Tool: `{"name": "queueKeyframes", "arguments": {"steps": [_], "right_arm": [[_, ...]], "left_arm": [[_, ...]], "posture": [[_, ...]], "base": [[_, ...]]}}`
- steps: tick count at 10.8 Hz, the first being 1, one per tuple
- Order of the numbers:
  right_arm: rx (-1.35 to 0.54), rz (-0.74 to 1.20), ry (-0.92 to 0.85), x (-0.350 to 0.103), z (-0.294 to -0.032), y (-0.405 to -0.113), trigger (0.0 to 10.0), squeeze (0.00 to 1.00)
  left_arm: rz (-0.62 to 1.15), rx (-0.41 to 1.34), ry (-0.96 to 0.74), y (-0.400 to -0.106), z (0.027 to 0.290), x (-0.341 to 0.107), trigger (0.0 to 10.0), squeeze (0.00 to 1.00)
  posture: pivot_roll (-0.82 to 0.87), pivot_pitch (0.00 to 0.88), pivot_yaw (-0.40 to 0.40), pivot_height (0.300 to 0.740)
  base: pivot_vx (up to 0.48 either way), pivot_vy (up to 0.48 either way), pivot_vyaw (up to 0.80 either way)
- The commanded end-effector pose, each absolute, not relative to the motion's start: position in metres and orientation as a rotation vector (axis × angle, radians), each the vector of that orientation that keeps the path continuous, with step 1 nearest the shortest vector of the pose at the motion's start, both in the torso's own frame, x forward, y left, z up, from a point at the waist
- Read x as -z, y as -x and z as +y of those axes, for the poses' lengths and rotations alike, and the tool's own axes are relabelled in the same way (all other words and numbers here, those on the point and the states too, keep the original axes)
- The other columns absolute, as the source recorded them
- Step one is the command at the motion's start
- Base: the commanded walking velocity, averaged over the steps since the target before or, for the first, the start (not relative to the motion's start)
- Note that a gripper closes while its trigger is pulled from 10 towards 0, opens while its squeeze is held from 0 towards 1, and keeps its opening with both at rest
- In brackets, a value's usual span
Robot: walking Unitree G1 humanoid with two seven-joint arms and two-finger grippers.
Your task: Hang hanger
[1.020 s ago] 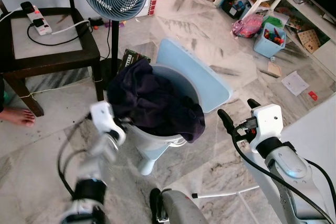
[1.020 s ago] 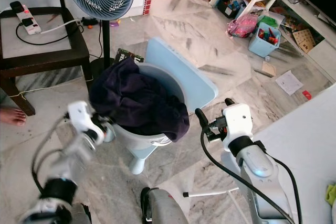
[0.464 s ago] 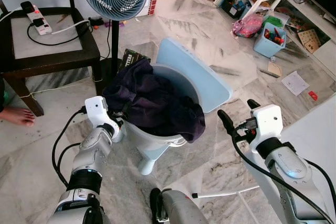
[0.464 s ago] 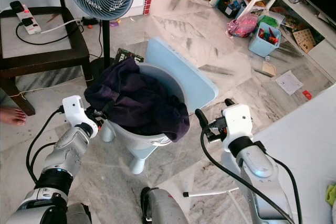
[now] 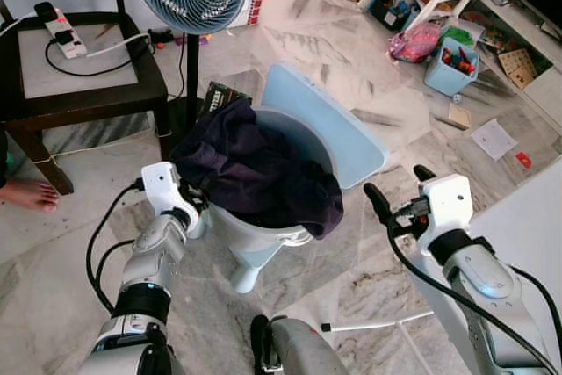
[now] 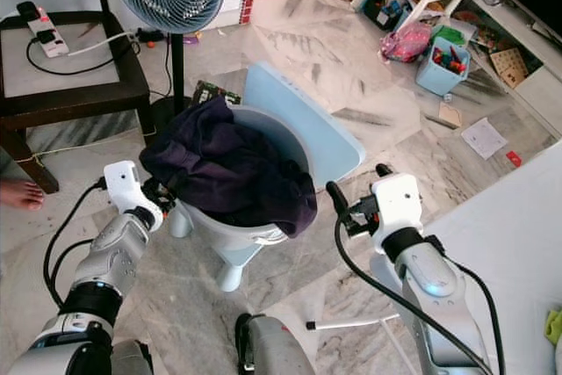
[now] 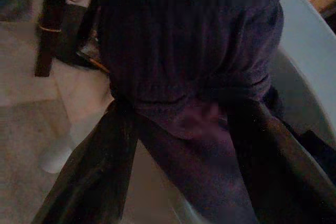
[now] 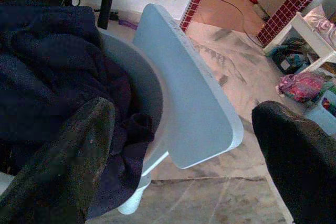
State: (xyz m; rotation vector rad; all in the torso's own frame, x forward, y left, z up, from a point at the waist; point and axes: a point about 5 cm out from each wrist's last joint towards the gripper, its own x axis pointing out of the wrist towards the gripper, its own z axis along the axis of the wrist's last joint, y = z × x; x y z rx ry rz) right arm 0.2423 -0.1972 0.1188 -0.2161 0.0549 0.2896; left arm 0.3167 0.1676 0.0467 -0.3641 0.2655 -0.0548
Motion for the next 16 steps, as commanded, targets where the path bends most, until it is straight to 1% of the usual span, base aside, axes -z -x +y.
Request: {"name": "queueKeyframes", "arguments": {"steps": [1,2,3,5,6,8,10,13,15,16], "right_arm": [[-0.286,0.079,0.232,-0.115,-0.202,-0.241,10.0,0.00],[-0.287,0.080,0.234,-0.115,-0.202,-0.241,10.0,0.00],[-0.287,0.079,0.235,-0.115,-0.203,-0.241,10.0,0.00],[-0.287,0.079,0.239,-0.116,-0.203,-0.241,10.0,0.00],[-0.288,0.077,0.240,-0.116,-0.203,-0.241,10.0,0.00],[-0.286,0.079,0.244,-0.117,-0.204,-0.239,10.0,0.00],[-0.281,0.081,0.247,-0.117,-0.206,-0.238,10.0,0.00],[-0.284,0.081,0.248,-0.118,-0.205,-0.239,10.0,0.00],[-0.283,0.081,0.251,-0.118,-0.205,-0.238,10.0,0.00],[-0.283,0.081,0.252,-0.118,-0.205,-0.239,10.0,0.00]], "left_arm": [[0.268,0.027,0.378,-0.317,0.168,-0.044,10.0,0.00],[0.259,0.012,0.384,-0.317,0.172,-0.044,10.0,0.71],[0.251,0.021,0.388,-0.318,0.173,-0.045,10.0,1.00],[0.256,0.016,0.356,-0.319,0.173,-0.043,10.0,1.00],[0.245,0.008,0.347,-0.321,0.174,-0.044,10.0,0.00],[0.219,-0.032,0.354,-0.324,0.181,-0.048,10.0,0.00],[0.131,-0.085,0.372,-0.329,0.190,-0.058,10.0,0.00],[0.131,-0.104,0.348,-0.332,0.195,-0.060,10.0,0.00],[0.120,-0.103,0.375,-0.333,0.194,-0.060,10.0,0.00],[0.104,-0.093,0.399,-0.331,0.186,-0.059,10.0,0.00]], "posture": [[-0.25,0.195,-0.220,0.740],[-0.25,0.196,-0.222,0.740],[-0.26,0.195,-0.224,0.740],[-0.26,0.194,-0.225,0.740],[-0.26,0.194,-0.226,0.740],[-0.27,0.202,-0.229,0.740],[-0.27,0.208,-0.231,0.740],[-0.28,0.211,-0.233,0.740],[-0.28,0.210,-0.233,0.740],[-0.28,0.209,-0.232,0.740]], "base": [[0.000,0.000,0.00],[0.000,0.000,0.00],[0.000,0.000,0.00],[0.000,0.000,0.00],[0.000,0.000,0.00],[0.000,0.000,0.00],[0.000,0.000,0.00],[0.000,0.000,0.00],[0.000,0.000,0.00],[0.000,0.000,0.00]]}}
